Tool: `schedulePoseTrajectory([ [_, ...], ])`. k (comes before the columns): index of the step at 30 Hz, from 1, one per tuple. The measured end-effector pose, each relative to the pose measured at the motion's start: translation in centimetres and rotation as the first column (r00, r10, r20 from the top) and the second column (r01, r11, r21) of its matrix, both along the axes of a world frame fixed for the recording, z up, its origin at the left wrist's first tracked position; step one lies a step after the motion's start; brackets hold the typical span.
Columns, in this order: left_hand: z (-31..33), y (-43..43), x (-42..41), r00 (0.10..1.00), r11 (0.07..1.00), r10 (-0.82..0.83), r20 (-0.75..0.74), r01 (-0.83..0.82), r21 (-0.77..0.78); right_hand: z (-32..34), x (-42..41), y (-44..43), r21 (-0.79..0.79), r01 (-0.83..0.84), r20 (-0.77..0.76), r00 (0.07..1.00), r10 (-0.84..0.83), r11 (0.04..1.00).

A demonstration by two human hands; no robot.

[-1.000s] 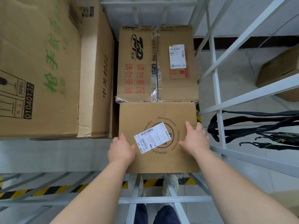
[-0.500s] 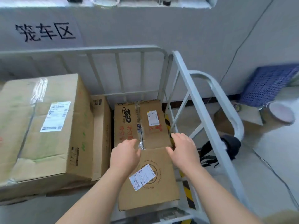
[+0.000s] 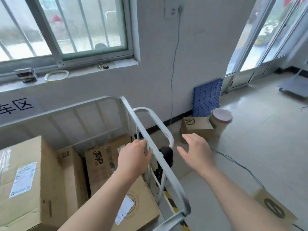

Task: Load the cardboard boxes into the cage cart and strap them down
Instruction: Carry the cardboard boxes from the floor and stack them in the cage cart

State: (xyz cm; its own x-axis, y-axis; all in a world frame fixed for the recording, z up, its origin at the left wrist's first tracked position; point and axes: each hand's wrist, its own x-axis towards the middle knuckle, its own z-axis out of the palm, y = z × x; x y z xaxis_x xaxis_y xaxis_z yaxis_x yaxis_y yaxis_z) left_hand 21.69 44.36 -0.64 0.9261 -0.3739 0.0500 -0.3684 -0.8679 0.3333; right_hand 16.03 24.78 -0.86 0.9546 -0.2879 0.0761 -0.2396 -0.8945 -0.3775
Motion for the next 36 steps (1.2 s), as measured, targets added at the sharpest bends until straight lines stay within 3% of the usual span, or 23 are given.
schedulePoseTrajectory([
  [6, 1.7, -11.5, -3.3, 0.994, 0.994, -0.108, 0.0, 0.108, -0.003, 0.5, -6.2, -10.6, -0.025, 0.118, -0.047, 0.992, -0.119, 0.993],
  [11, 1.0, -21.8, -5.9, 0.988, 0.991, -0.128, -0.083, 0.125, -0.048, 0.0, -10.3, -21.1, -0.056, 0.181, -0.123, 0.975, -0.187, 0.982],
  [19, -1.3, -34.3, -6.8, 0.969, 0.988, -0.149, -0.199, 0.151, -0.002, -1.0, -11.7, -33.5, -0.067, 0.231, -0.178, 0.955, -0.239, 0.971],
  [26, -2.5, -39.9, -1.3, 0.962, 0.991, -0.118, -0.246, 0.129, 0.033, -2.2, -5.9, -39.9, -0.038, 0.235, -0.193, 0.952, -0.238, 0.971],
  [36, -4.9, -47.1, 14.0, 0.944, 0.992, -0.072, -0.323, 0.103, 0.079, -4.0, 9.9, -47.5, 0.018, 0.247, -0.254, 0.938, -0.234, 0.969],
])
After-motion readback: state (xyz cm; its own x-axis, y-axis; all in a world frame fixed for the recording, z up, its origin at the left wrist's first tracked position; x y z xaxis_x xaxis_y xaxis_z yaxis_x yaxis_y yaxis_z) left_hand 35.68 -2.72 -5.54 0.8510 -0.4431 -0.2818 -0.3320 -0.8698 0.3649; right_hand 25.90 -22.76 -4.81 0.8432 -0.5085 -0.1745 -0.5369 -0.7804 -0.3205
